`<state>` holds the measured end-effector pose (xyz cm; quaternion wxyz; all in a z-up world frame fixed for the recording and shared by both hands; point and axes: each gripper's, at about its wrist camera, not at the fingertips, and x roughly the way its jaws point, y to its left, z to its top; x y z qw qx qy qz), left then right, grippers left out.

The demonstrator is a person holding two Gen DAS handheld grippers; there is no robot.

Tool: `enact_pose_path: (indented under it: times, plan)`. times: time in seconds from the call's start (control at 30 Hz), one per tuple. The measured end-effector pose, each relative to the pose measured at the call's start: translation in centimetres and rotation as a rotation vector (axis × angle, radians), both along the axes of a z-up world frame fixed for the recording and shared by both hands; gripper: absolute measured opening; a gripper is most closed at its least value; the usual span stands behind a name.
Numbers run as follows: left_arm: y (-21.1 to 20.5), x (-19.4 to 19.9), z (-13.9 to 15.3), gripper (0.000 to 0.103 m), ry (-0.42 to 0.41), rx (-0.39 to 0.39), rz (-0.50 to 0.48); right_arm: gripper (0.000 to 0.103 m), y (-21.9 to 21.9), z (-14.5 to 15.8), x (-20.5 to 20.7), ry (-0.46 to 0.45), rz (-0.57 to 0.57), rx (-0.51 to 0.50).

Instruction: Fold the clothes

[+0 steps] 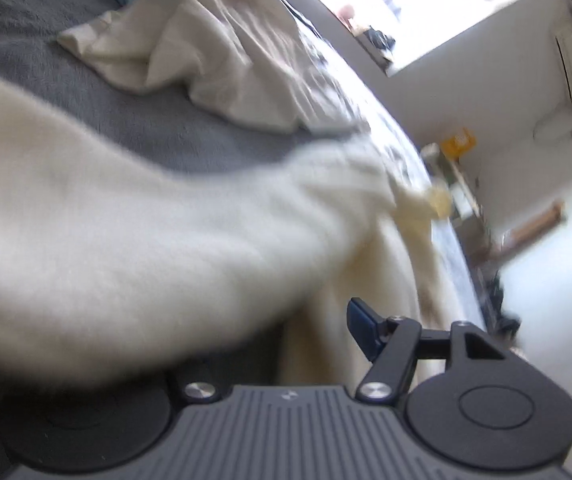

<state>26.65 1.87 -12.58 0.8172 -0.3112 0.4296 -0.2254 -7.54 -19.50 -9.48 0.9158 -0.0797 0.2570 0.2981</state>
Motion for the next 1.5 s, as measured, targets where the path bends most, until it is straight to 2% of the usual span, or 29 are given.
enact_pose_path:
  times: [0.1,0.17,0.23,0.3,0.4,0.5,0.53,0.57,0.6,0.63,0.67,0.77,0.87,0.93,1.0,1.03,1.1,1.13,1.17,1.2,1.23,1.27,1.3,1.37,1.43,1.5]
  plan:
    - [2.1,2.2,0.9,0.066,-0.022,-0.014,0.120,0.046,-1.0,-0.1,0.9,0.020,-0.046,0.029]
    - [3.2,2.9,1.0,0.066,-0.017,-0.028,0.152,0.046,-1.7,-0.2,1.4,0.031,-0.076,0.045]
    - [3.5,2.7,1.1,0.068,-0.015,-0.010,0.121,0.046,-2.4,-0.3,1.6,0.035,-0.096,0.065]
    - [3.0,1.7,0.7,0.076,0.002,0.002,0.061,0.046,-3.1,-0.5,1.6,0.040,-0.105,0.095]
    - [1.7,0.0,0.0,0.077,-0.001,0.014,-0.026,0.047,-3.6,-1.0,2.3,0.055,-0.116,0.140]
    - [-0.2,-1.0,-0.1,0.076,-0.045,0.072,-0.045,0.047,-3.8,-1.0,2.4,0.072,-0.126,0.171]
    - [-0.8,-1.2,-0.1,0.073,-0.056,0.088,-0.044,0.047,-3.6,-1.0,2.4,0.071,-0.131,0.170]
    - [-1.3,-1.2,-0.1,0.054,-0.061,0.091,-0.050,0.047,-3.5,-0.9,2.2,0.066,-0.137,0.164]
    - [-1.6,-1.1,-0.1,0.023,-0.052,0.084,-0.057,0.047,-3.3,-0.9,2.0,0.059,-0.141,0.157]
    - [-1.8,-0.8,-0.2,0.015,-0.038,0.075,-0.063,0.047,-3.1,-0.8,1.8,0.051,-0.144,0.151]
    - [-2.1,-0.6,-0.2,0.014,-0.025,0.067,-0.070,0.047,-3.1,-0.7,1.6,0.045,-0.146,0.148]
    - [-1.4,-0.7,2.4,0.011,-0.084,0.044,-0.061,0.047,-3.3,-0.4,1.2,0.034,-0.157,0.140]
    - [0.0,-0.9,5.6,0.010,-0.145,0.012,-0.051,0.047,-3.4,-0.2,1.2,0.026,-0.162,0.142]
    - [0.6,-0.5,6.7,0.011,-0.168,0.044,-0.041,0.048,-3.5,-0.3,1.4,0.026,-0.161,0.144]
    - [0.7,0.1,6.4,0.011,-0.175,0.099,-0.020,0.048,-3.6,-0.5,1.8,0.029,-0.160,0.146]
    - [0.7,0.6,5.6,0.011,-0.165,0.124,-0.009,0.049,-3.6,-0.8,2.0,0.035,-0.162,0.144]
    - [1.0,1.7,3.2,0.014,-0.080,0.141,0.003,0.049,-3.7,-1.2,2.3,0.046,-0.172,0.143]
    - [1.5,2.1,2.0,0.018,-0.031,0.138,0.012,0.049,-3.8,-1.4,2.5,0.052,-0.178,0.143]
    - [2.0,2.5,0.8,0.031,0.019,0.135,0.022,0.049,-4.0,-1.6,2.5,0.057,-0.185,0.145]
    - [2.6,2.2,0.6,0.032,0.030,0.123,0.029,0.049,-4.2,-1.5,2.4,0.059,-0.195,0.149]
    - [3.1,1.5,0.7,0.034,0.027,0.107,0.036,0.049,-4.5,-1.5,2.3,0.061,-0.204,0.154]
    - [3.6,0.9,0.8,0.042,0.023,0.092,0.043,0.049,-4.8,-1.5,2.2,0.063,-0.214,0.163]
    - [4.0,-0.1,1.3,0.048,0.009,0.099,0.046,0.049,-5.3,-1.3,2.0,0.064,-0.226,0.179]
    - [4.4,-2.7,2.6,0.054,-0.025,0.124,0.037,0.049,-6.5,-0.9,1.5,0.065,-0.254,0.221]
    - [4.8,-5.8,3.7,0.057,-0.049,0.135,0.008,0.049,-7.5,-0.5,0.8,0.065,-0.271,0.267]
    - [5.1,-9.0,4.2,0.057,-0.061,0.142,-0.022,0.049,-7.5,-0.2,-0.2,0.046,-0.244,0.265]
